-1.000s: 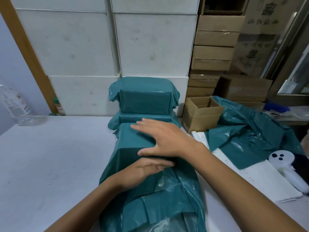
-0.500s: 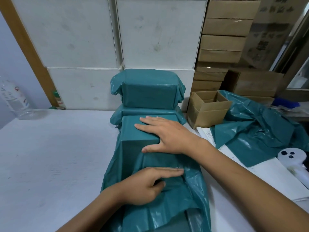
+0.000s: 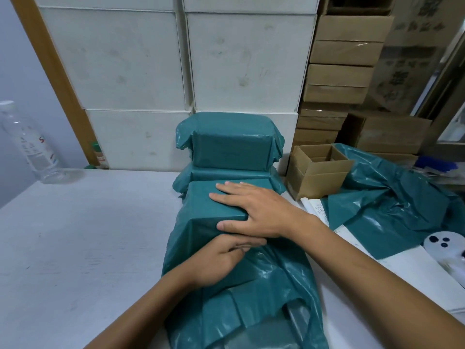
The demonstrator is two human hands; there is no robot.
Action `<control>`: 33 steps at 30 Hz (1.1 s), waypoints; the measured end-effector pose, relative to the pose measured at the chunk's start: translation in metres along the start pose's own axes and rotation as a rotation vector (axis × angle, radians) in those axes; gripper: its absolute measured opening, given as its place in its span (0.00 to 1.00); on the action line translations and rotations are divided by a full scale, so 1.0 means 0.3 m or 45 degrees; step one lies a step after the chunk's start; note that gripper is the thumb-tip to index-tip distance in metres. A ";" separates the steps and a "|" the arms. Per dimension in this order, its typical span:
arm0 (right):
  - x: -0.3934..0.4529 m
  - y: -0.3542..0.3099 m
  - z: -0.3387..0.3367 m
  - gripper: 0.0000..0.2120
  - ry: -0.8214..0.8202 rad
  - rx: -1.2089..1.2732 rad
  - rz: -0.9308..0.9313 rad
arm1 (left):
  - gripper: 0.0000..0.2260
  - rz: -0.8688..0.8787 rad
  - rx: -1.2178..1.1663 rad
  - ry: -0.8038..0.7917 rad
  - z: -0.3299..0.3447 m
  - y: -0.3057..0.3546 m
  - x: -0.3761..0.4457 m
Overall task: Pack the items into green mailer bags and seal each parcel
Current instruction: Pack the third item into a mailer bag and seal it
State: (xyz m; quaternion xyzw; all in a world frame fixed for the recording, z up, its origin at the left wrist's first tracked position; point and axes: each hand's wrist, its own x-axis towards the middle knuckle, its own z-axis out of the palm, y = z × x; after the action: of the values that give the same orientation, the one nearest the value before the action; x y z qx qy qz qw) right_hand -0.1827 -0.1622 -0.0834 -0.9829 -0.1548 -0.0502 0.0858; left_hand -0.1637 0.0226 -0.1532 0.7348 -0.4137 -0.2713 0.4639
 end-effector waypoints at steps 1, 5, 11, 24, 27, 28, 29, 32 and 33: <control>-0.001 -0.002 -0.001 0.37 0.000 0.010 0.004 | 0.21 0.004 -0.028 -0.007 -0.004 -0.001 0.011; -0.003 -0.004 -0.001 0.32 0.008 -0.005 0.002 | 0.23 0.047 0.016 -0.082 -0.022 -0.004 0.009; -0.003 0.001 -0.014 0.32 -0.058 -0.014 -0.018 | 0.23 0.277 0.373 -0.022 -0.031 0.015 -0.020; -0.292 -0.045 -0.156 0.18 0.531 0.072 -0.221 | 0.26 0.706 0.968 0.167 -0.205 0.036 -0.388; -0.496 -0.009 -0.079 0.28 0.290 -0.031 -0.197 | 0.22 0.681 1.174 0.127 -0.229 -0.019 -0.525; -0.555 0.005 -0.052 0.32 0.179 -0.069 -0.184 | 0.21 0.676 1.259 0.092 -0.228 -0.046 -0.553; -0.607 0.008 -0.031 0.35 0.066 -0.094 -0.161 | 0.20 0.675 1.353 0.055 -0.222 -0.074 -0.575; -0.706 -0.007 0.046 0.40 -0.179 -0.114 -0.096 | 0.23 0.691 1.521 -0.016 -0.178 -0.130 -0.600; -0.722 -0.013 0.074 0.40 -0.178 -0.152 -0.096 | 0.22 0.689 1.494 -0.030 -0.159 -0.133 -0.598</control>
State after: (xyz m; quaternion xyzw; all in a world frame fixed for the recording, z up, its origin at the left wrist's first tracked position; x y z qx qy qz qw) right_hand -0.3876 -0.2186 -0.1317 -0.9809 -0.1939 0.0060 0.0139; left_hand -0.2038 0.2078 -0.1665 0.7331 -0.6689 0.1184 0.0325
